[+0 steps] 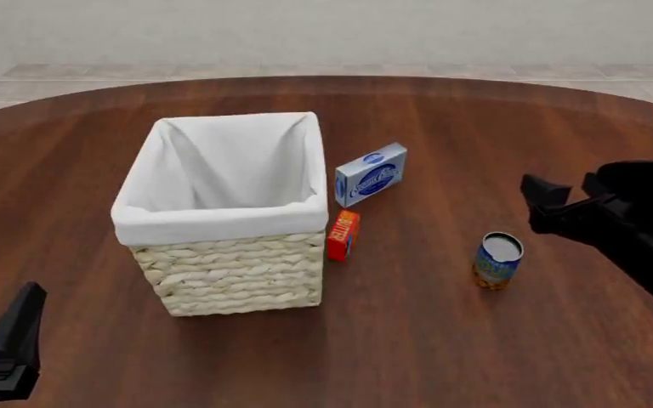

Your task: Pick up the alphabet soup and put it in the basket.

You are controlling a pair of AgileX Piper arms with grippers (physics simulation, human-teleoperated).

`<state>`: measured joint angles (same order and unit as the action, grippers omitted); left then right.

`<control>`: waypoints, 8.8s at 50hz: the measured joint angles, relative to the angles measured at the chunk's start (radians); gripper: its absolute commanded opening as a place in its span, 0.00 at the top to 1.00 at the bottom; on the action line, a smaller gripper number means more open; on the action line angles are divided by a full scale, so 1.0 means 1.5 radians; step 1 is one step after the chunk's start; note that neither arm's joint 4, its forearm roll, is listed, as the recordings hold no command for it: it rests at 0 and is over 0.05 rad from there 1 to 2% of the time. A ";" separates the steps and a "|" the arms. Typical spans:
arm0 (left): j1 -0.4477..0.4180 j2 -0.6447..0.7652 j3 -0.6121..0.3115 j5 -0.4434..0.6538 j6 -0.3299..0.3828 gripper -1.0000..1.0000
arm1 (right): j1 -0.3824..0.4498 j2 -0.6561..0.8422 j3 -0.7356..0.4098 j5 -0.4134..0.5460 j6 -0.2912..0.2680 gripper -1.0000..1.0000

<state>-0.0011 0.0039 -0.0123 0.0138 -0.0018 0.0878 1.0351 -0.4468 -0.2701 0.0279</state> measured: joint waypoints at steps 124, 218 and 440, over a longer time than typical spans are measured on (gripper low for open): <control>0.000 0.000 0.000 0.000 0.000 0.00 | -0.013 0.177 0.044 -0.155 0.017 0.00; 0.000 0.000 0.000 0.000 0.000 0.00 | -0.014 0.278 0.056 -0.243 0.032 0.00; 0.000 0.000 0.000 0.000 0.000 0.00 | 0.000 0.503 0.052 -0.399 0.064 0.00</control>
<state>-0.0011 0.0039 -0.0128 0.0142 -0.0018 0.0876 1.7893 -0.3684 -0.8689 0.1237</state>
